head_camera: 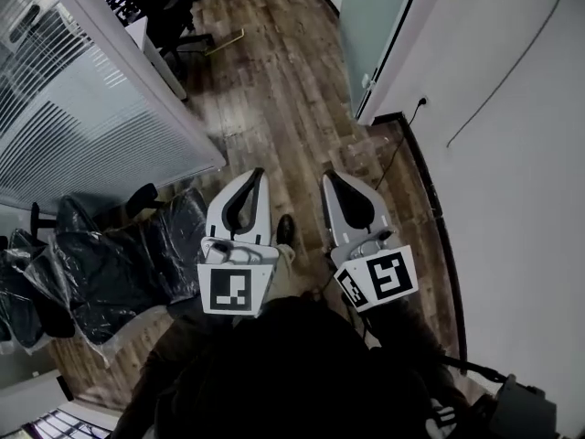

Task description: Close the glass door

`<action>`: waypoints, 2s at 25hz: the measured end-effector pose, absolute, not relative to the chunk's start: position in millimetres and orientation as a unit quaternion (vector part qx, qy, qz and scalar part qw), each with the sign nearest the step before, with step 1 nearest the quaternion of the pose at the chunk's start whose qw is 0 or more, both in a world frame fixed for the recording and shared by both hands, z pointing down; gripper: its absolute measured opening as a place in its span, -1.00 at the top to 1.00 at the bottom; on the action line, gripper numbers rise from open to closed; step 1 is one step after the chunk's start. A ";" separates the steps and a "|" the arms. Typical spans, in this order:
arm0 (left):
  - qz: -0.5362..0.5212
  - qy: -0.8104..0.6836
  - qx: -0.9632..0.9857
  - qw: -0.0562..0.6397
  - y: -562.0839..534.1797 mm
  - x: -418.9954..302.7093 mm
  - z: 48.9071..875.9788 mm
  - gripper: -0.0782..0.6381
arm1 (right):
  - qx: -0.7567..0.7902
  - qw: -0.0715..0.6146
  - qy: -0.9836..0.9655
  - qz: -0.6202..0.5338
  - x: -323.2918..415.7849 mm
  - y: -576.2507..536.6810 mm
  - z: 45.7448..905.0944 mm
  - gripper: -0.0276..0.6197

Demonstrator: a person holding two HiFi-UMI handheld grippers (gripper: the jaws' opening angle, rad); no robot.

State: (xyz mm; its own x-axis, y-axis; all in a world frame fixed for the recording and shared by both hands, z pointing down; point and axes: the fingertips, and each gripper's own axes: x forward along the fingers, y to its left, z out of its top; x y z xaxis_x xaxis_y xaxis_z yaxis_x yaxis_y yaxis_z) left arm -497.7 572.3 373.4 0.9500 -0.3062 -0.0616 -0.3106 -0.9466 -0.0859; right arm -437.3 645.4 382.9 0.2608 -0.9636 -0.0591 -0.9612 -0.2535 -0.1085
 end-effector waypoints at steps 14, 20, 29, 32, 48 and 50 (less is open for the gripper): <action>0.032 0.138 -0.989 0.037 361.4 -287.1 333.6 0.79 | -0.803 0.044 0.594 0.013 -227.7 434.2 325.4 0.91; 0.021 0.124 -0.991 0.046 314.5 -189.0 343.8 0.79 | -0.812 0.046 0.582 0.014 -133.1 389.8 334.6 0.91; 0.017 0.102 -0.993 0.054 237.4 -6.4 343.8 0.79 | -0.817 0.062 0.573 0.011 49.0 310.5 340.5 0.91; 0.025 0.107 -0.992 0.062 210.7 49.5 330.4 0.79 | -0.813 0.065 0.579 0.015 105.4 281.4 329.1 0.91; 0.039 0.116 -0.991 0.059 1.5 261.9 328.9 0.79 | -0.810 0.051 0.584 0.006 325.4 71.0 333.2 0.91; 0.035 0.116 -0.991 0.052 -39.3 310.3 320.0 0.79 | -0.813 0.047 0.581 0.003 375.5 32.0 325.7 0.91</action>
